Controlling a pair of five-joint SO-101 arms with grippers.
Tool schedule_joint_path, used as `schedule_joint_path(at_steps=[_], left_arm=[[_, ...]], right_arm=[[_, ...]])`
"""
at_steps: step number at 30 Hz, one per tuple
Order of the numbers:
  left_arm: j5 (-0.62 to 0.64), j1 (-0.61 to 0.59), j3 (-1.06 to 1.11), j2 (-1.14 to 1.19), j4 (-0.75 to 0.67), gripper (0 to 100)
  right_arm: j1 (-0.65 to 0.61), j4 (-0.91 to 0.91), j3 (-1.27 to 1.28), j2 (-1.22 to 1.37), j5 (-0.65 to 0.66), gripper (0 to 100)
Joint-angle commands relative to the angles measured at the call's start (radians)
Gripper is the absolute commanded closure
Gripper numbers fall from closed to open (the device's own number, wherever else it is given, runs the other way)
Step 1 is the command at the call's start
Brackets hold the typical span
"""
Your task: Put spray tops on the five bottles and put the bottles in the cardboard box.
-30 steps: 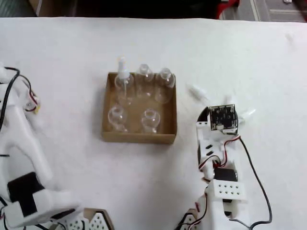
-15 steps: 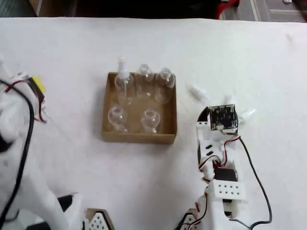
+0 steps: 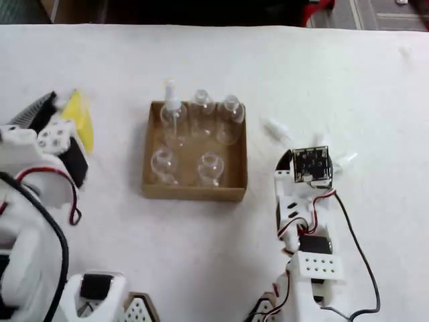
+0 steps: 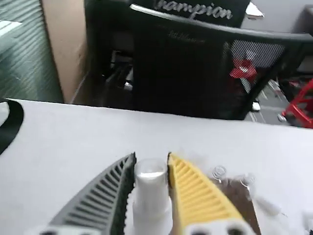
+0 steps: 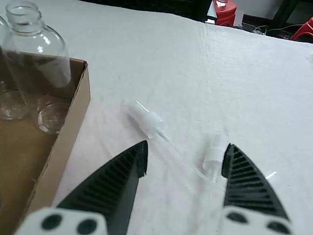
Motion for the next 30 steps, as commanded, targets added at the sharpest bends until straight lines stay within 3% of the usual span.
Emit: schedule_joint_path(at_steps=[1,6,14,23,30], left_arm=[[-0.020,0.099,-0.040,-0.024,-0.063,98],[-0.020,0.099,-0.040,-0.025,-0.110,98],[-0.023,0.107,-0.040,-0.030,-0.025,98],[-0.084,0.107,0.072,-0.209,-0.040,98],[-0.084,0.102,0.440,-0.458,-0.354,98]], right_arm=[[-0.005,-0.018,-0.005,-0.007,0.009,77.2],[-0.005,-0.021,-0.005,-0.007,0.009,77.2],[-0.005,-0.021,-0.005,-0.007,0.009,77.2],[-0.005,-0.021,-0.005,-0.007,0.009,77.2],[-0.005,-0.019,-0.005,-0.005,0.009,77.2]])
